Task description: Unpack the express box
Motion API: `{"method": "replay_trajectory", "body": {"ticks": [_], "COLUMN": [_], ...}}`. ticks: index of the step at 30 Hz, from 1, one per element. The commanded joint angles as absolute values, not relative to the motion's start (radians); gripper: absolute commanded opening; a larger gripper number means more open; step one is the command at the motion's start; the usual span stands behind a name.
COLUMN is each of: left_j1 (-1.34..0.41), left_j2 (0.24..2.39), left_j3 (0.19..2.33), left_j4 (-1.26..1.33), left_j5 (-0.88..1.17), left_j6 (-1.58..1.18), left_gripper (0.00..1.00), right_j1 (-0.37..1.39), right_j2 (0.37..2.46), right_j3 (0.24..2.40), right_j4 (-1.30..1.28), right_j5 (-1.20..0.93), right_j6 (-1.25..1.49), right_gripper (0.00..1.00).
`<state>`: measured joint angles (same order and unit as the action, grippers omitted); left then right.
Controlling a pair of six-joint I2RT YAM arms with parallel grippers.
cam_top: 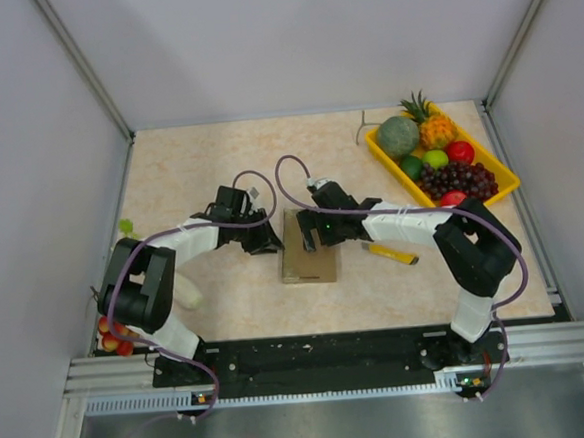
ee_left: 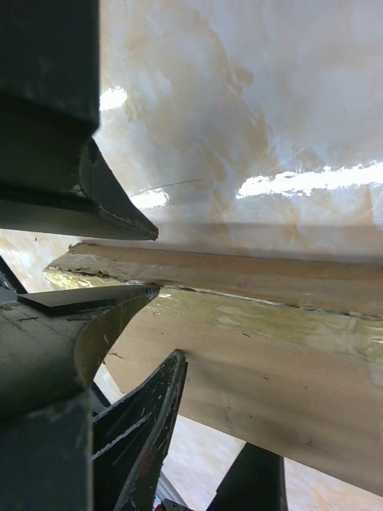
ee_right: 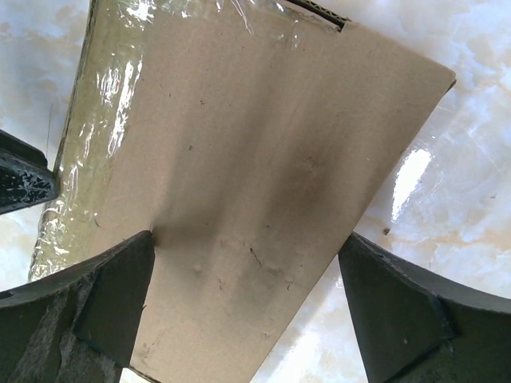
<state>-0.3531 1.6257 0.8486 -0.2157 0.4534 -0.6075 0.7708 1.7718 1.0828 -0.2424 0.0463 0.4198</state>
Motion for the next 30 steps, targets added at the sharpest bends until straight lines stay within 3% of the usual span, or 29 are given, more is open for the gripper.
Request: {"method": "replay_trajectory", "body": {"ticks": [1,5,9,18,30], "left_j1": [-0.333,-0.322,-0.322,-0.322,-0.324], "left_j2": [1.577,1.562,1.571,1.591,1.637], "left_j3": [0.842,0.838,0.834,0.833,0.830], "left_j4": [-0.184,-0.161,-0.112,-0.115,-0.098], "left_j5": [0.437,0.431,0.481,0.423,0.440], "left_j6": [-0.620,-0.623,-0.623,-0.618,-0.591], "left_gripper": [0.33,0.33,0.33,0.31,0.28], "right_j1": [0.790,0.793,0.795,0.796,0.796], "right_j2": [1.821,1.842,1.870,1.879,1.887], "right_j3": [1.100,1.101,1.115,1.115,1.118], "right_j4": [-0.296,-0.316,-0.339,-0.347,-0.350], "right_j5": [0.138,0.155,0.147,0.155,0.155], "right_j6": [0.403,0.403,0.408,0.410,0.416], "right_gripper": [0.91,0.88,0.77,0.68,0.64]}}
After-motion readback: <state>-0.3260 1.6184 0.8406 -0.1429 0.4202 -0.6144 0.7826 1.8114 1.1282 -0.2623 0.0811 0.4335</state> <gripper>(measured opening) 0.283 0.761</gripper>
